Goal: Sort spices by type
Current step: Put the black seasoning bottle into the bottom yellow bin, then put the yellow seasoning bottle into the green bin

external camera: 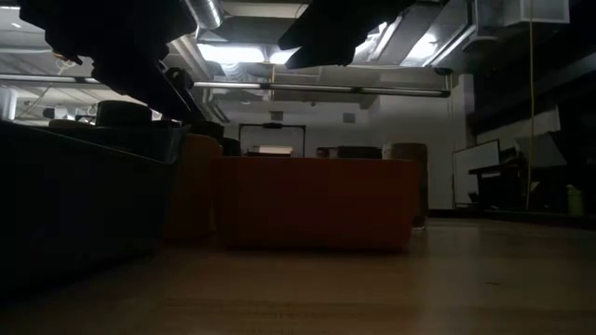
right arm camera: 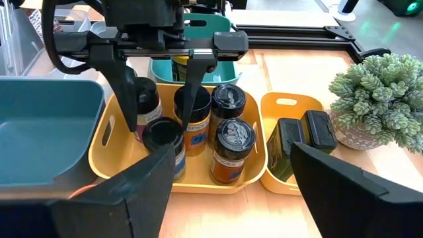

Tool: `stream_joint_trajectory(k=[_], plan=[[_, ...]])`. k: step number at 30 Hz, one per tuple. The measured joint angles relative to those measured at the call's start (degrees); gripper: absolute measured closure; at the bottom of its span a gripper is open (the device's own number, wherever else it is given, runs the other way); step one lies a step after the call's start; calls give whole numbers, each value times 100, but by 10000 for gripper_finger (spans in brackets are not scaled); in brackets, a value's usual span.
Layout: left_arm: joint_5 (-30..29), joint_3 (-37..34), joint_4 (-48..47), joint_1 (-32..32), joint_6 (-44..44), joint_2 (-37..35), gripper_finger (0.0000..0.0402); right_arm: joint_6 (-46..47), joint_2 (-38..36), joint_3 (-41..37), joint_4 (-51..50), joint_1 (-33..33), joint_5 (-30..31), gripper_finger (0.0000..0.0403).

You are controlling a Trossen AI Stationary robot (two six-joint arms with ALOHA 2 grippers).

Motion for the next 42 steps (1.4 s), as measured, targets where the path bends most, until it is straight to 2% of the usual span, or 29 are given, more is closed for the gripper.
stream_joint_trajectory(k=[7, 10, 13, 21, 25, 34, 38, 42], plan=[[2, -3, -14, 0, 25, -53, 150, 17, 1, 0, 1, 1, -2, 105], [7, -12, -54, 2, 109, -166, 150, 353, -13, 25, -92, 1, -2, 105], [6, -13, -39, 2, 186, -337, 150, 720, -17, 296, -660, 1, 9, 105], [4, -13, -26, 2, 229, -813, 150, 1634, -22, 1250, -3088, 1, 209, 105], [3, -13, -26, 7, 365, -979, 151, 1685, -33, 1488, -3872, 6, 195, 105], [2, -11, -50, 17, 433, -1375, 151, 1847, -248, 1545, -5179, 6, 185, 105], [0, -7, -188, 17, 454, -1660, 151, 1952, -551, 1444, -5346, 6, 358, 105], [-2, -7, -449, 17, 356, -1920, 151, 2326, -947, 1016, -5400, 6, 535, 105]])
